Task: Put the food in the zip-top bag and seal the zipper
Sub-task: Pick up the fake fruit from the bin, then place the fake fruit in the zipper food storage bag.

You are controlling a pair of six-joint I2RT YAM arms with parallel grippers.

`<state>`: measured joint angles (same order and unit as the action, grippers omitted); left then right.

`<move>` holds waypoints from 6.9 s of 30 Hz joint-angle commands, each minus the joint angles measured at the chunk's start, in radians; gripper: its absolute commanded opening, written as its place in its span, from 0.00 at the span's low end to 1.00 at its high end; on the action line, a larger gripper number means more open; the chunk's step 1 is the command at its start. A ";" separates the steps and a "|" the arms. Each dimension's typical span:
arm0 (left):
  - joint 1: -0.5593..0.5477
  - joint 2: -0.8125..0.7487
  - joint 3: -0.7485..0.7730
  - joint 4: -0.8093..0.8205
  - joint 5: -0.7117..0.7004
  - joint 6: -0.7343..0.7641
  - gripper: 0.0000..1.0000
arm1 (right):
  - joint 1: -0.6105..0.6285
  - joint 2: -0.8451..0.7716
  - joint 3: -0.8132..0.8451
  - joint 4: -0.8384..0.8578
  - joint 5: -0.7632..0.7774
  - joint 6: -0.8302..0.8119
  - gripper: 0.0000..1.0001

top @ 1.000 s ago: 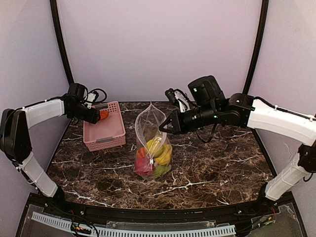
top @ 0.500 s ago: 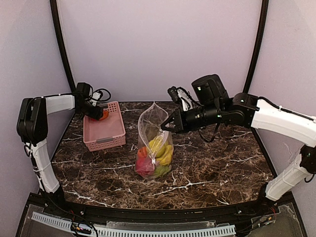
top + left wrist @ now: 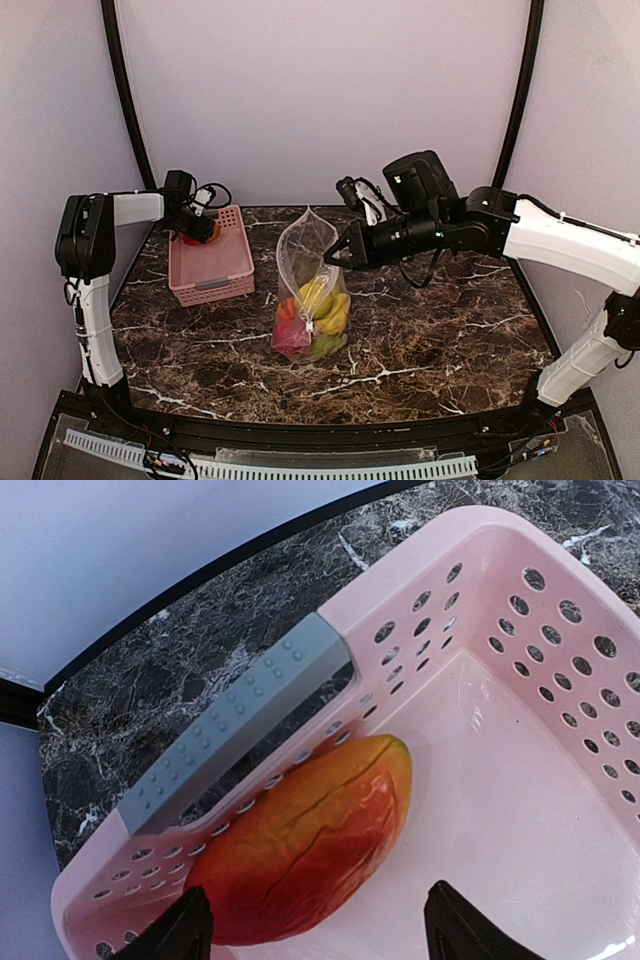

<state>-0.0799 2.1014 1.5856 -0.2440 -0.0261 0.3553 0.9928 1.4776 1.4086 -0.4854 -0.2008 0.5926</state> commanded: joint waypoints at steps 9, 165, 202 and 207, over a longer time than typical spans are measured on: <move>0.013 0.073 0.102 -0.052 -0.023 0.052 0.74 | -0.003 0.032 0.040 -0.013 0.000 -0.003 0.00; -0.776 -0.634 -0.040 -0.496 0.428 -1.043 0.76 | 0.079 0.176 0.256 -0.192 0.191 -0.116 0.00; -0.659 -0.749 -0.135 -0.610 0.438 -0.919 0.57 | 0.078 0.172 0.279 -0.187 0.229 -0.097 0.00; -0.659 -0.752 -0.173 -0.551 0.479 -0.946 0.48 | 0.077 0.176 0.285 -0.187 0.222 -0.096 0.00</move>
<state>-0.7380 1.3884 1.4414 -0.8684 0.3931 -0.5579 1.0626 1.6428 1.6588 -0.6891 0.0223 0.4911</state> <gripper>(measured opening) 0.514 0.005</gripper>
